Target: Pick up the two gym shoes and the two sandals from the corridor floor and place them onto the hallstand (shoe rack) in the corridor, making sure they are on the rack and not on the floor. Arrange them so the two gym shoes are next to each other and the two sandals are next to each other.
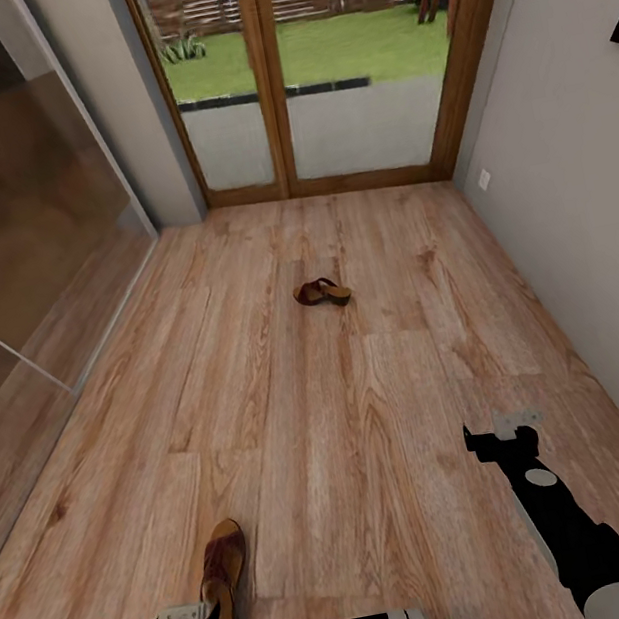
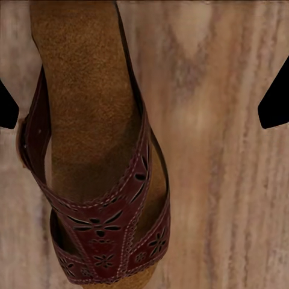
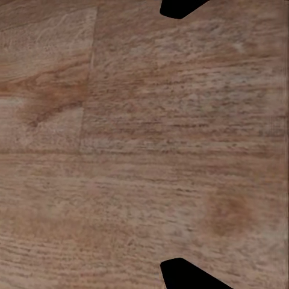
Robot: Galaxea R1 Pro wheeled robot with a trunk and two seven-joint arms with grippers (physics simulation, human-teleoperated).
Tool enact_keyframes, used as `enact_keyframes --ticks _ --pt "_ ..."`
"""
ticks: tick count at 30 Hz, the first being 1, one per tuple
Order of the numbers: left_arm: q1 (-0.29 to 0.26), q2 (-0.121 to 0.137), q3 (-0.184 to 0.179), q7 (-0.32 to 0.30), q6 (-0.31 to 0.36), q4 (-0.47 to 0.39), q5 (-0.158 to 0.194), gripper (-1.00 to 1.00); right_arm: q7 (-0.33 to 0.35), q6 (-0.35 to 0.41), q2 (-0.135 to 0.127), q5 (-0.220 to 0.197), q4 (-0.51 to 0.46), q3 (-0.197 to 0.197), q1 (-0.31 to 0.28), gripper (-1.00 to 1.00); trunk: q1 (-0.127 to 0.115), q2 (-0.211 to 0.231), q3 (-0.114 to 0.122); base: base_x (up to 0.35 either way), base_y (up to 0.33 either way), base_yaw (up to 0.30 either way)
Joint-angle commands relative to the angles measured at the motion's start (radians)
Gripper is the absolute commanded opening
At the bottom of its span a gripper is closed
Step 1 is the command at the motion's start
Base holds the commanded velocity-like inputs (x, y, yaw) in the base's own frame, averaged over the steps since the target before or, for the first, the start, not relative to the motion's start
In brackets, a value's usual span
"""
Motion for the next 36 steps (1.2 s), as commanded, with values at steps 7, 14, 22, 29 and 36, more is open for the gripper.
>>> enact_keyframes --ticks 7,14,22,29,36 --pt "-0.001 -0.001 0.009 -0.005 -0.004 0.001 -0.009 1.00 -0.002 0.007 0.000 0.010 -0.001 0.001 0.000 1.00 0.003 -0.002 -0.038 0.000 0.000 0.000" --pt "-0.001 -0.011 0.009 -0.002 -0.004 0.001 -0.010 1.00 -0.002 0.007 0.000 0.011 -0.001 0.002 0.000 1.00 0.005 -0.003 -0.069 0.000 0.000 0.000" --pt "-0.001 -0.027 0.009 0.005 -0.004 -0.001 -0.011 1.00 -0.002 0.007 0.000 0.011 -0.001 0.002 0.000 1.00 0.006 -0.003 -0.085 0.000 0.000 0.000" --pt "-0.002 -0.029 0.009 0.005 -0.005 -0.001 -0.009 1.00 -0.002 0.007 0.001 0.011 -0.001 0.002 0.000 1.00 0.009 -0.005 -0.118 0.000 0.000 0.000" --pt "-0.001 -0.030 0.009 0.005 -0.006 -0.001 -0.005 1.00 -0.003 0.007 0.001 0.011 -0.001 0.002 0.000 1.00 0.010 -0.005 -0.129 0.000 0.000 0.000"
